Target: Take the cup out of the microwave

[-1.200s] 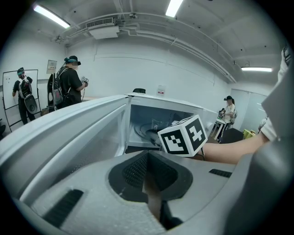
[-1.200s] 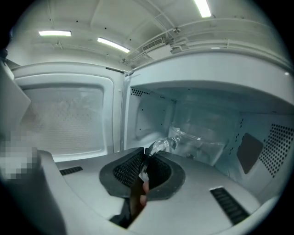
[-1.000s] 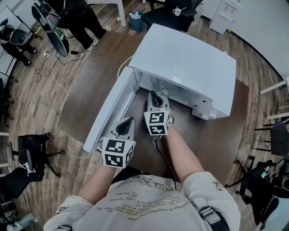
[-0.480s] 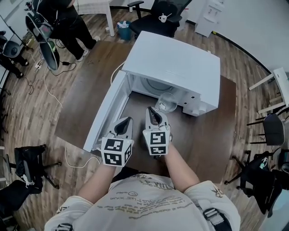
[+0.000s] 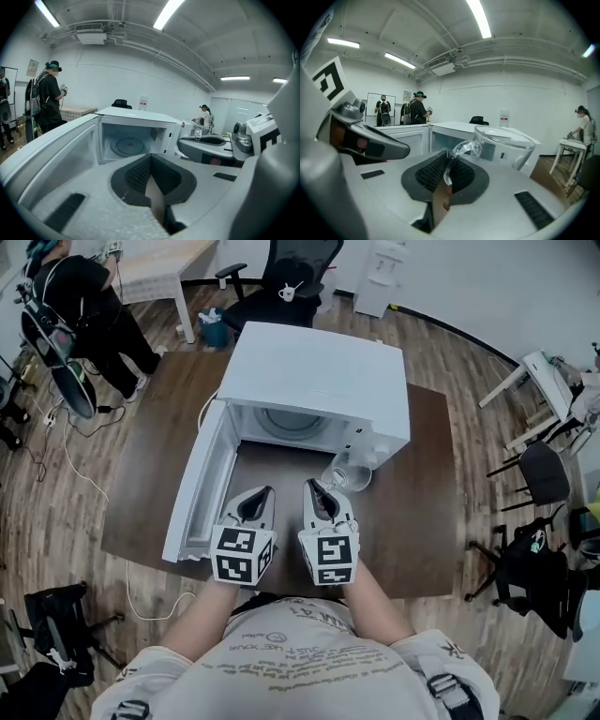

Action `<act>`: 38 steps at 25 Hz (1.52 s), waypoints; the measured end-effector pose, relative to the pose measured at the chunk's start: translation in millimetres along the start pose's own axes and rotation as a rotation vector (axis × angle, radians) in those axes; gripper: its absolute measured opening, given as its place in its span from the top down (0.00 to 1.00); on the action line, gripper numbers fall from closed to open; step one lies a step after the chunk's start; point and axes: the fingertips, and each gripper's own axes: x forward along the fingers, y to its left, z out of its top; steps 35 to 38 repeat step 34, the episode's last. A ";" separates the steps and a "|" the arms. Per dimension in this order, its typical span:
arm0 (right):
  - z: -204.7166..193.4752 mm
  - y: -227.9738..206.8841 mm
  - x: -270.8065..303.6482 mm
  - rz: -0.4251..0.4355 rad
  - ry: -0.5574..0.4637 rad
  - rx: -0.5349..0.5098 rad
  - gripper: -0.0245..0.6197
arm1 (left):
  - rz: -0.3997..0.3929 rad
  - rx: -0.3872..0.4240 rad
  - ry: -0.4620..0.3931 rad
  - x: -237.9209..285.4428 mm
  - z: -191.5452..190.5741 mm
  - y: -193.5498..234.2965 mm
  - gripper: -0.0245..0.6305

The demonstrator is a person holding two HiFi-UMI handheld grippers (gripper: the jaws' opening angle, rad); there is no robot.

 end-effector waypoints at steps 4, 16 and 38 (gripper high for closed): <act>5.8 -24.6 -22.8 -0.081 -0.013 0.026 0.92 | -0.077 0.032 -0.012 10.5 12.2 -25.5 0.94; -1.4 -74.4 -74.1 -0.219 -0.021 0.098 0.93 | -0.216 0.118 -0.021 25.7 22.5 -91.4 0.94; -4.2 -64.4 -59.7 -0.212 -0.012 0.074 0.93 | -0.228 0.126 -0.022 29.9 22.5 -81.4 0.94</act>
